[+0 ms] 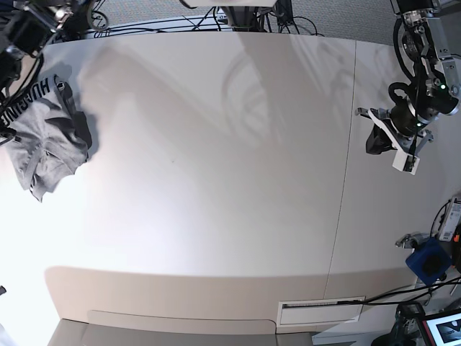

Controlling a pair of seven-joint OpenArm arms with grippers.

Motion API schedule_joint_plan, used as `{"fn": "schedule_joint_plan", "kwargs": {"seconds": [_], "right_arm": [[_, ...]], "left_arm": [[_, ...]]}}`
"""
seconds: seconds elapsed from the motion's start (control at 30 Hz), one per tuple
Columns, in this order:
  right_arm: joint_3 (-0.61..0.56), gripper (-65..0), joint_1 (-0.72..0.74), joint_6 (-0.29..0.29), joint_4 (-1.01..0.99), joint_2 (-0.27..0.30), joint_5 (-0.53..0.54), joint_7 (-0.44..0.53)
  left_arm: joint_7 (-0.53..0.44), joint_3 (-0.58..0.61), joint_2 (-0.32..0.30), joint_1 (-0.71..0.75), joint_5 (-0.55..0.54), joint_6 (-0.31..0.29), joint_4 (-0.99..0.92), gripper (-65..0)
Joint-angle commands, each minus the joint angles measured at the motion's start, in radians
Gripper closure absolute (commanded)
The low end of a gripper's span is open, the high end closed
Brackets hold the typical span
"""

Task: Fold the T-shirt properly
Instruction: 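Press and adjust the placed shirt with the right gripper, then release the shirt and lift the right gripper away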

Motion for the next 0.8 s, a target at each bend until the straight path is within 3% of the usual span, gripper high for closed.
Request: {"fn": "schedule_joint_plan", "kwargs": {"seconds": [0.0,0.1,0.23,0.47,0.63,0.77], "right_arm": [[-0.01,0.0,0.016,-0.005,-0.023,0.046,-0.005,0.032],[-0.053,0.0,0.028,-0.005,-0.17,0.089,-0.001,0.079],[-0.064,0.0,0.035,0.013,-0.345,0.093,0.0,0.094],[-0.063,0.0,-0.006,0.034,-0.396,0.094,0.028,-0.124],[-0.063,0.0,-0.073,0.034,-0.362,0.093,0.12,-0.183],[-0.061,0.0,-0.114,0.033,-0.319,0.094,0.127,-0.17]], "left_arm": [[-0.018,-0.007,-0.014,-0.008,-0.011,-0.004,0.013,0.0],[-0.018,-0.007,-0.014,-0.008,-0.011,-0.004,0.013,0.0],[-0.018,-0.007,-0.014,-0.009,-0.011,-0.004,0.013,0.0],[-0.017,-0.007,-0.014,-0.008,-0.01,-0.004,0.013,0.0],[-0.01,-0.007,-0.014,-0.008,-0.011,-0.004,0.013,0.0],[-0.01,-0.007,-0.014,-0.008,-0.011,-0.004,0.013,0.0]]}}
